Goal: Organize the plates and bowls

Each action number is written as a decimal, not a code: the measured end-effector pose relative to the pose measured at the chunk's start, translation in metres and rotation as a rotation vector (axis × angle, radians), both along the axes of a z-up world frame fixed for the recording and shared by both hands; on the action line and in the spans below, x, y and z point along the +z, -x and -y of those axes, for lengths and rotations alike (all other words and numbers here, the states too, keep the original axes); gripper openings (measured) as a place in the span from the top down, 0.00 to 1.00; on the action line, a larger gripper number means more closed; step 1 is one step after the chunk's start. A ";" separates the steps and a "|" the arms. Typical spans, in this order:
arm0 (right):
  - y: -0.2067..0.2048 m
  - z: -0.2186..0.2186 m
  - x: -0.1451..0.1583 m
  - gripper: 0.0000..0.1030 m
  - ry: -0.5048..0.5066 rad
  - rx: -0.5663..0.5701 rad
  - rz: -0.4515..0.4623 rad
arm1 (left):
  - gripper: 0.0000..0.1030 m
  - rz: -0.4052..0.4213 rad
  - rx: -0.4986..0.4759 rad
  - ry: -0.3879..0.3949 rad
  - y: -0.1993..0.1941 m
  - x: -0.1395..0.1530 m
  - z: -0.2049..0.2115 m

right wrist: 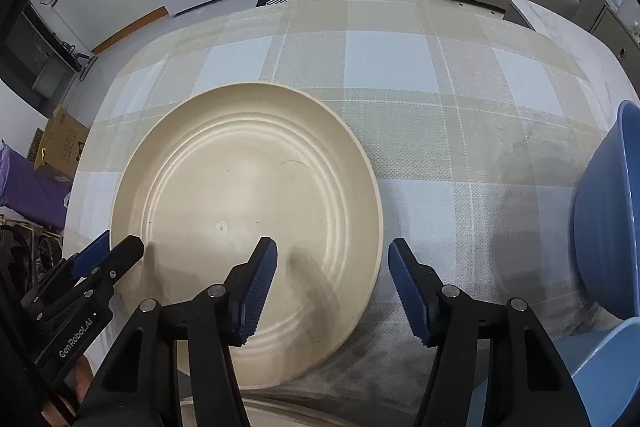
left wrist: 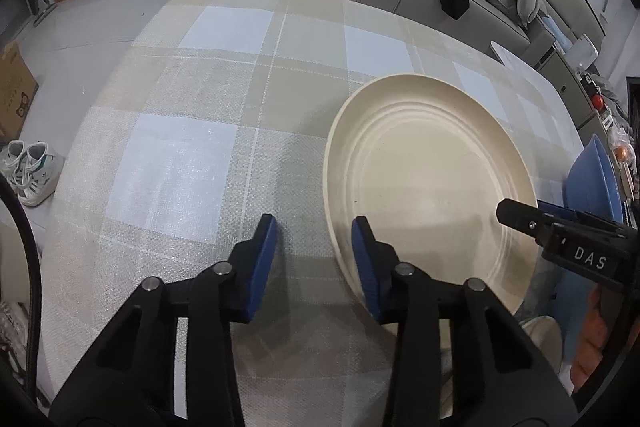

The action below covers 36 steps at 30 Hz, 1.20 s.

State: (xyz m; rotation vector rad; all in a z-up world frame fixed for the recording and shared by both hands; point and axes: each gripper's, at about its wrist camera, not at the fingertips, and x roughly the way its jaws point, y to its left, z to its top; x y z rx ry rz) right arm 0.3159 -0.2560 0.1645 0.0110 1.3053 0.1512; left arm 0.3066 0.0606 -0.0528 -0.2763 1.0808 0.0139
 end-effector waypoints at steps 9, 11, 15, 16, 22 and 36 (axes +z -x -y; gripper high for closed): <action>0.003 0.002 0.001 0.68 0.018 -0.014 0.021 | 0.90 0.027 -0.042 -0.026 -0.002 0.001 0.012; 0.004 0.003 0.002 0.68 0.013 -0.016 0.025 | 0.90 0.032 -0.038 -0.023 0.001 0.001 0.010; 0.005 0.003 0.004 0.68 0.006 -0.012 0.034 | 0.90 0.038 -0.037 -0.030 0.003 0.001 0.008; 0.005 0.002 0.004 0.68 0.004 -0.013 0.033 | 0.90 0.041 -0.036 -0.034 0.005 0.002 0.008; 0.008 0.002 0.007 0.68 -0.005 -0.014 0.046 | 0.90 0.066 -0.037 -0.057 0.012 0.012 0.008; 0.035 0.012 0.047 0.68 -0.045 -0.018 0.113 | 0.90 0.134 -0.046 -0.081 0.050 0.055 0.017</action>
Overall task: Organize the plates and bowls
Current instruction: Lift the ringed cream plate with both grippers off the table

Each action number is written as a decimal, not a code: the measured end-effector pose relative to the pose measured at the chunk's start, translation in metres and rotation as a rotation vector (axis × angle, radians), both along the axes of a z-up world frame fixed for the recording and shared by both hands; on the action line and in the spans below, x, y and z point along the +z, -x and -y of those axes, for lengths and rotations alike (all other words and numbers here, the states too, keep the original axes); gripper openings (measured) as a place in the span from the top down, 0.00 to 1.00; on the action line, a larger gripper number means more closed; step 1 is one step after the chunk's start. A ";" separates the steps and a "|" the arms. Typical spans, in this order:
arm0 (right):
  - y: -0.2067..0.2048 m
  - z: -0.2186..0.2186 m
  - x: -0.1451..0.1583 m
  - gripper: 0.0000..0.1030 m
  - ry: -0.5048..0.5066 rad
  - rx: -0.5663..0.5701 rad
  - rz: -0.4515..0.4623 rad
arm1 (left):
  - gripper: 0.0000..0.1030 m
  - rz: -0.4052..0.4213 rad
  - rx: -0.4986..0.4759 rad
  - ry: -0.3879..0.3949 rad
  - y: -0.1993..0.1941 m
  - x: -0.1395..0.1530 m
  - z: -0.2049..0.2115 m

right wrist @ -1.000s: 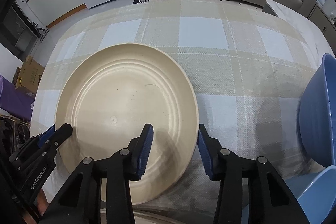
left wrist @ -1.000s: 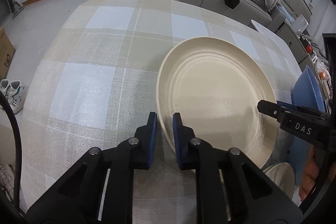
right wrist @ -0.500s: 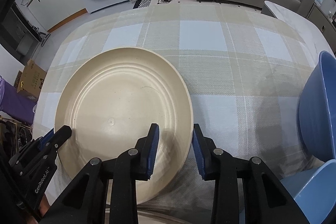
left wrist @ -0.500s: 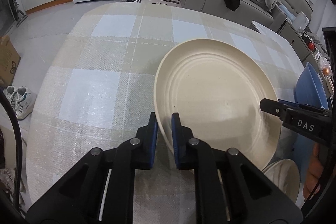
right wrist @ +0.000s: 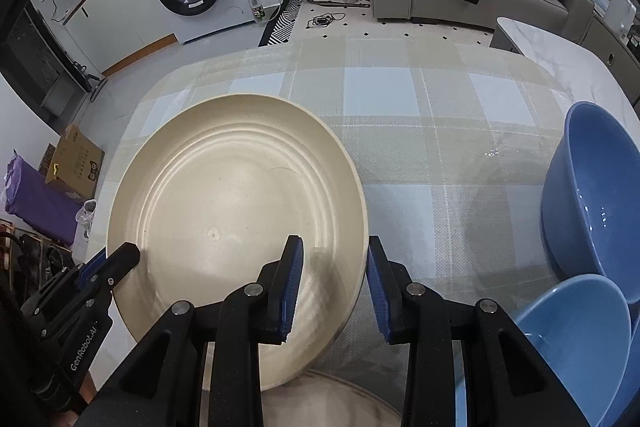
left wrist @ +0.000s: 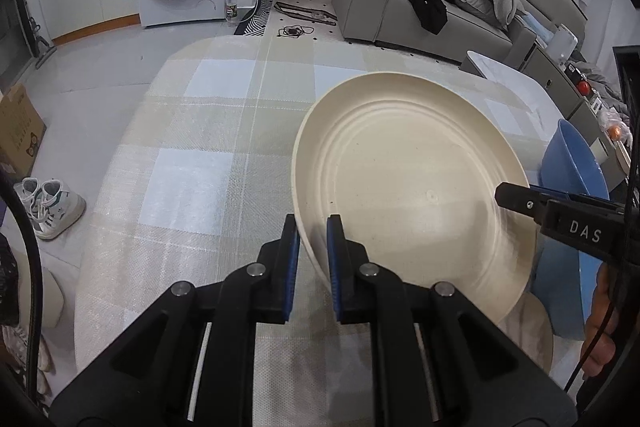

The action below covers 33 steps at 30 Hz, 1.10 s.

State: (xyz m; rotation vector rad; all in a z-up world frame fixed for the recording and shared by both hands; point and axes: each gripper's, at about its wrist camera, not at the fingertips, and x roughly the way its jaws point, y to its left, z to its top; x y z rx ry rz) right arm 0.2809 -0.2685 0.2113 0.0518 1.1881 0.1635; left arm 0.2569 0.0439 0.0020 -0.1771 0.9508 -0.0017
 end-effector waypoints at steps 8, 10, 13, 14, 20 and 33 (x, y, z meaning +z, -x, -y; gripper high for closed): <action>0.021 0.006 0.024 0.68 -0.019 0.015 0.037 | 0.90 0.042 -0.004 -0.022 0.028 0.028 0.009; 0.027 0.007 0.029 0.68 -0.024 0.021 0.044 | 0.90 0.050 -0.004 -0.023 0.036 0.034 0.011; 0.036 0.009 0.037 0.68 -0.028 0.030 0.059 | 0.90 0.060 -0.002 -0.021 0.048 0.042 0.014; 0.039 0.009 0.039 0.68 -0.031 0.034 0.062 | 0.90 0.065 -0.001 -0.023 0.053 0.045 0.015; 0.056 0.013 0.048 0.68 -0.044 0.062 0.085 | 0.90 0.093 -0.006 -0.031 0.076 0.061 0.022; 0.098 0.025 0.061 0.68 -0.061 0.079 0.137 | 0.90 0.122 -0.024 -0.043 0.135 0.079 0.043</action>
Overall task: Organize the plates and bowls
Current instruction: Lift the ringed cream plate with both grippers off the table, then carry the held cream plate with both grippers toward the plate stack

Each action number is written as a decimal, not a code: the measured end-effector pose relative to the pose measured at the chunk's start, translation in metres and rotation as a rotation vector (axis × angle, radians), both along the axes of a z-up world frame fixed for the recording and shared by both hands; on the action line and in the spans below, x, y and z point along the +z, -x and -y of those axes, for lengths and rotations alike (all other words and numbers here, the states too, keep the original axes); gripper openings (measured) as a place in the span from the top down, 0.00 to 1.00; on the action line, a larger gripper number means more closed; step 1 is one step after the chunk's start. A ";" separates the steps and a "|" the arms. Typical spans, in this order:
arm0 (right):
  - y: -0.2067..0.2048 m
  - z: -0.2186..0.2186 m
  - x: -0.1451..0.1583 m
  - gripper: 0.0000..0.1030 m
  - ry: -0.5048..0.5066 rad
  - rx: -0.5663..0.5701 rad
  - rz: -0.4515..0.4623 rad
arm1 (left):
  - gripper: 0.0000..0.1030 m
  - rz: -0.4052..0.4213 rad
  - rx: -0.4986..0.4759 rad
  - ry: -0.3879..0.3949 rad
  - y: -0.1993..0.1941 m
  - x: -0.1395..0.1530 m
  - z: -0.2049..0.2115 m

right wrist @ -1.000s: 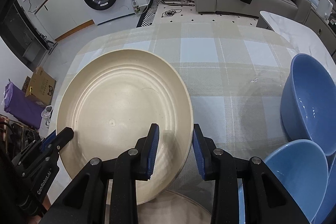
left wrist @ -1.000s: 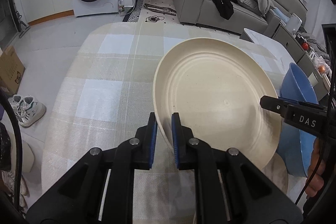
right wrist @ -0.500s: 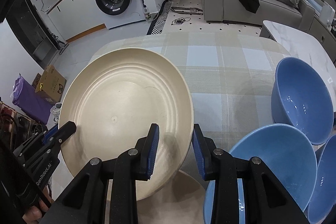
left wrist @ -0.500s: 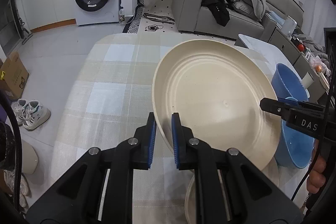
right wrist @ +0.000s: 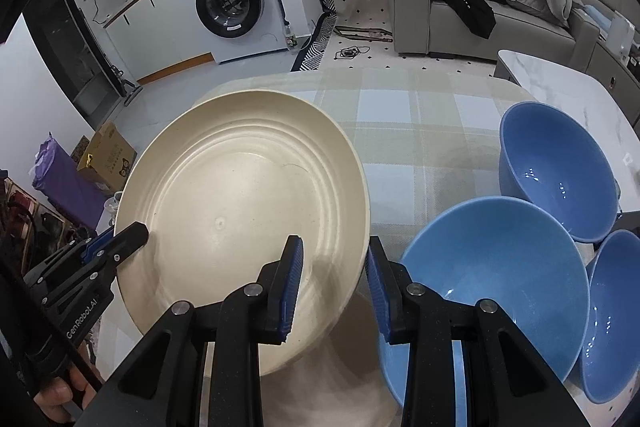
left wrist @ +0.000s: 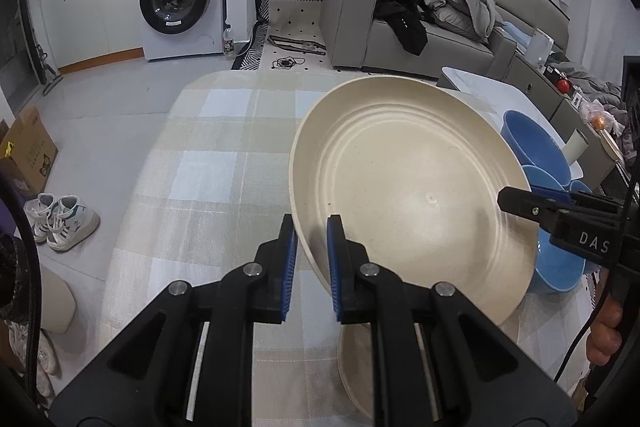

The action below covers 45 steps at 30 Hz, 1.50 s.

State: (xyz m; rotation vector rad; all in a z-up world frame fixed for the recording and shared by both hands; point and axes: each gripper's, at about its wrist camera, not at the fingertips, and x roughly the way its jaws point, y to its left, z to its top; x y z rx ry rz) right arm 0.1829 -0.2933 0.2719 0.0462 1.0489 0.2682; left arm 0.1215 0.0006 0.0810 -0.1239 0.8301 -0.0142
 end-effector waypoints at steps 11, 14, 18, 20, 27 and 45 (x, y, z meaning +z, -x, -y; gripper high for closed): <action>0.034 0.010 0.010 0.68 -0.005 0.012 0.042 | 0.88 0.018 -0.021 -0.005 0.046 0.011 0.015; 0.043 0.011 0.012 0.68 -0.006 0.019 0.051 | 0.88 0.019 -0.027 -0.010 0.060 0.013 0.019; 0.053 0.013 0.013 0.67 -0.006 0.027 0.058 | 0.88 0.025 -0.033 -0.014 0.071 0.015 0.021; 0.060 0.014 0.013 0.67 -0.009 0.030 0.060 | 0.88 0.026 -0.037 -0.017 0.078 0.016 0.022; 0.080 0.021 0.011 0.67 -0.018 0.030 0.071 | 0.88 0.029 -0.054 -0.022 0.093 0.017 0.027; 0.116 0.022 -0.005 0.67 -0.004 0.061 0.084 | 0.87 0.024 -0.082 -0.040 0.121 -0.009 0.025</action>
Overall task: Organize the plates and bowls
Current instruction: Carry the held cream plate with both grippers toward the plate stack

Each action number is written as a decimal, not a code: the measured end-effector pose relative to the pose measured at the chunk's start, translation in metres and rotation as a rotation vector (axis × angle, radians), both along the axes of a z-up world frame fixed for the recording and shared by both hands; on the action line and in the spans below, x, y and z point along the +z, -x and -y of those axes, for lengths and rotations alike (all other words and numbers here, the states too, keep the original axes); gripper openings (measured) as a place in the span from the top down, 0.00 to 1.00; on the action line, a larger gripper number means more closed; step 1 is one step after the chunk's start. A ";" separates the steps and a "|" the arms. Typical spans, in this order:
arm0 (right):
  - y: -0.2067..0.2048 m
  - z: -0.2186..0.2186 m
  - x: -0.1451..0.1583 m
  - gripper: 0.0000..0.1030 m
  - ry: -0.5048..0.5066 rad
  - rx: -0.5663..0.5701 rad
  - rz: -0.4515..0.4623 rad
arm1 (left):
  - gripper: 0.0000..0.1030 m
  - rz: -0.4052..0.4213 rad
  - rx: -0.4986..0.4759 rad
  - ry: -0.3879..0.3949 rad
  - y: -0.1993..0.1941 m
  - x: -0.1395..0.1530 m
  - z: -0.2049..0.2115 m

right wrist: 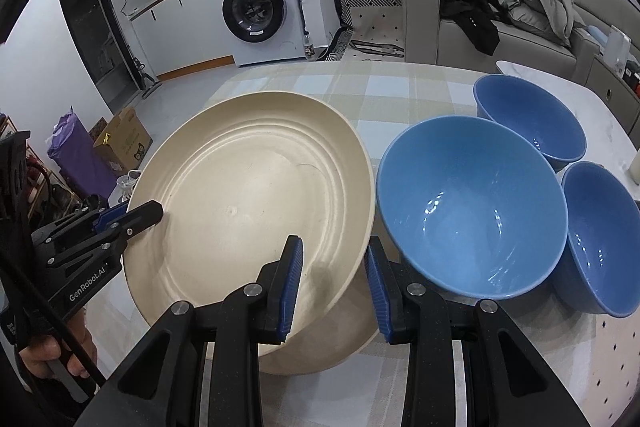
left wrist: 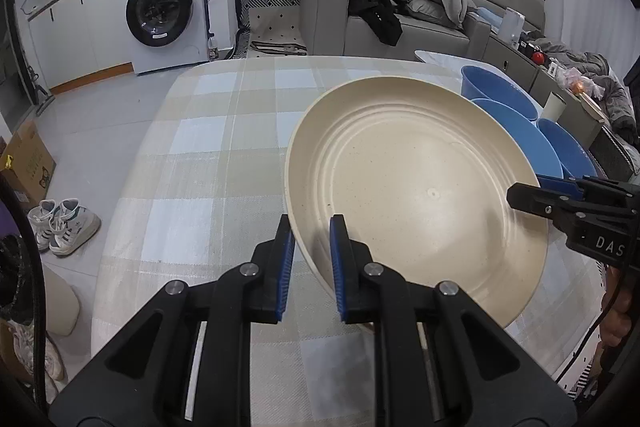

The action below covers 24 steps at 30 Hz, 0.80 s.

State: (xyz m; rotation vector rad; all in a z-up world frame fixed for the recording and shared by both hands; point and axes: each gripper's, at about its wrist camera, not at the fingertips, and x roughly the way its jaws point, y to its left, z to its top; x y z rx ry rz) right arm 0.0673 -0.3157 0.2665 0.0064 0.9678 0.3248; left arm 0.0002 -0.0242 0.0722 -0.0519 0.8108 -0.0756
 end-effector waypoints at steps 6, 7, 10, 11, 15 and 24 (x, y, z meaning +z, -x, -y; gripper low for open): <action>0.008 -0.003 -0.009 0.67 -0.002 0.001 -0.004 | 0.87 -0.012 -0.005 -0.006 0.000 -0.008 -0.001; 0.010 -0.003 -0.011 0.67 -0.001 0.002 -0.004 | 0.87 -0.014 -0.007 -0.003 0.000 -0.009 -0.001; 0.013 -0.004 -0.015 0.67 -0.001 0.001 -0.011 | 0.87 -0.021 -0.015 -0.008 -0.002 -0.013 -0.001; 0.014 -0.003 -0.017 0.67 0.000 0.000 -0.015 | 0.87 -0.022 -0.018 -0.011 -0.002 -0.014 0.000; 0.015 -0.003 -0.021 0.67 0.007 -0.011 -0.021 | 0.86 -0.024 -0.029 -0.017 -0.004 -0.018 0.003; 0.016 -0.002 -0.032 0.67 0.020 -0.026 -0.044 | 0.86 -0.055 -0.041 -0.028 -0.014 -0.035 0.006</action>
